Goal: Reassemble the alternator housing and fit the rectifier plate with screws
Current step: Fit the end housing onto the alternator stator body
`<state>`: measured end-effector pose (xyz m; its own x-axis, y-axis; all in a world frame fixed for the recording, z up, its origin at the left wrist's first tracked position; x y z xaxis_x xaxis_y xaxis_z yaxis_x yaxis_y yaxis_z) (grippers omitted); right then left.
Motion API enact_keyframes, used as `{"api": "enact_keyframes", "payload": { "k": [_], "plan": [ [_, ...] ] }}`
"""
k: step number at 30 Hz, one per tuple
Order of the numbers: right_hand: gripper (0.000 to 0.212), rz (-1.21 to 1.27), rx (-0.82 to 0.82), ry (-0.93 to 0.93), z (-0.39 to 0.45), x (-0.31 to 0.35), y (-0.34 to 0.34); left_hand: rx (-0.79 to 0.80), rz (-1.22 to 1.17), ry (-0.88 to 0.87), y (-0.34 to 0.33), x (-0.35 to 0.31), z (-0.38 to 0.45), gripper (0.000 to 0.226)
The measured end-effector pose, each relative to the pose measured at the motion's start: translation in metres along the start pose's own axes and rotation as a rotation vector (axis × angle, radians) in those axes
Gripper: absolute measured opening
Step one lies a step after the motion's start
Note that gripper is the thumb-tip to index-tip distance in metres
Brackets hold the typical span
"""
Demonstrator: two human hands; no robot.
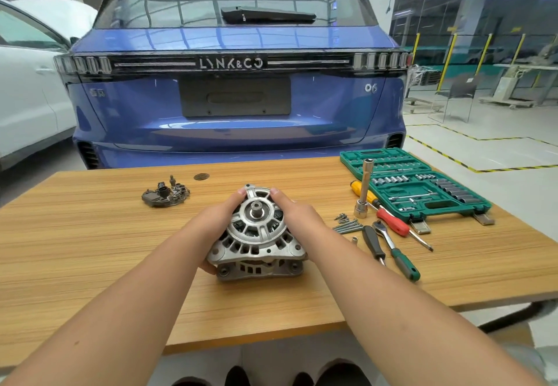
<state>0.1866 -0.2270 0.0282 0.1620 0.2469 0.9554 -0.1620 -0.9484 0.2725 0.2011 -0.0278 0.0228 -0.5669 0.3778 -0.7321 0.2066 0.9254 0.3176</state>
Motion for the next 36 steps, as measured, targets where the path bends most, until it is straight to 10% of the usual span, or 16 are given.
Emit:
{"api": "enact_keyframes", "payload": {
  "k": [19, 36],
  "plan": [
    [0.096, 0.07, 0.044, 0.002, -0.049, 0.013, -0.072, -0.115, -0.121, 0.041, 0.078, 0.062, -0.025, 0.104],
    [0.114, 0.092, 0.056, -0.032, -0.02, -0.003, -0.026, 0.023, -0.189, -0.06, 0.016, 0.021, -0.011, 0.084]
  ]
}}
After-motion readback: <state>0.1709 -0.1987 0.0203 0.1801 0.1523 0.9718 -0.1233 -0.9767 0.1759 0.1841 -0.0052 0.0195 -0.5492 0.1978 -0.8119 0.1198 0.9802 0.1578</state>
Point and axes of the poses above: each hand's wrist, its own z-axis towards the middle knuckle, its own y-axis out of the back of the hand, x = y × z, the point moved 10 cm from there along z, towards the middle knuckle, and after that the axes turned 10 degrees about y, right-handed, at the moved point
